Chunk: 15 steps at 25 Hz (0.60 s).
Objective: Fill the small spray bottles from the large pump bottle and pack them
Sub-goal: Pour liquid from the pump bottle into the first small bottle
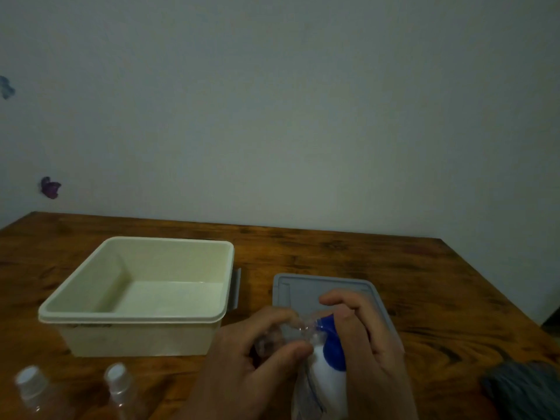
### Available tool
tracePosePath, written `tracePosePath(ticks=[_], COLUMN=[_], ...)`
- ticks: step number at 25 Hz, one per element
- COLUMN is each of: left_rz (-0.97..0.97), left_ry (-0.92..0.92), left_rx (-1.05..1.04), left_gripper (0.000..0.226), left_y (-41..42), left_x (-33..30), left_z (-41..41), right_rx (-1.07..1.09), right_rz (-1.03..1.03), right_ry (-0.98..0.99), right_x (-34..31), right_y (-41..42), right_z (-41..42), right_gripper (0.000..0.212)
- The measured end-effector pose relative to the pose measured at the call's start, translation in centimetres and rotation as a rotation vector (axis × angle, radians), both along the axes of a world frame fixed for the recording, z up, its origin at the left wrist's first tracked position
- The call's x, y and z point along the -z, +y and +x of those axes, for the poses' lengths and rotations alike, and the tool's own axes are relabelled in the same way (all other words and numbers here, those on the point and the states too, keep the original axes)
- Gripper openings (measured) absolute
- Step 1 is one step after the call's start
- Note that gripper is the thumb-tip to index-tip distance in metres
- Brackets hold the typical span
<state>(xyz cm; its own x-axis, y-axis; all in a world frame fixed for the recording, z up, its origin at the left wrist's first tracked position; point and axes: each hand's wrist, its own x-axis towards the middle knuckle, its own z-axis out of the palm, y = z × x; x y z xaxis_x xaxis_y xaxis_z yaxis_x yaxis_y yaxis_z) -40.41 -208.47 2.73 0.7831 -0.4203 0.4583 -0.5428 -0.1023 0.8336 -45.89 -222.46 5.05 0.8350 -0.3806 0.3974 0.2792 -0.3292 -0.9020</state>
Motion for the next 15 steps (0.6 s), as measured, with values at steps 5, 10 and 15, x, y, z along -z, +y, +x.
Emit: tracePosePath(ticks=[5,10,15], left_rz=[0.019,0.031,0.064], left_ry=[-0.060,-0.057,0.057], left_rx=[-0.034,-0.089,-0.013], left_gripper=[0.049,0.034,0.034], left_y=[0.0,-0.3,0.1], left_x=[-0.6,-0.7,-1.3], left_z=[0.2,0.3,-0.6], right_rx=[0.038,0.059,-0.045], right_rz=[0.069,0.081,0.045], right_ry=[-0.015,-0.001,0.025], right_x=[-0.1,-0.2,-0.2], right_y=[0.2,0.3,0.0], right_z=[0.1,0.2,-0.1], right_gripper=[0.019,0.016,0.029])
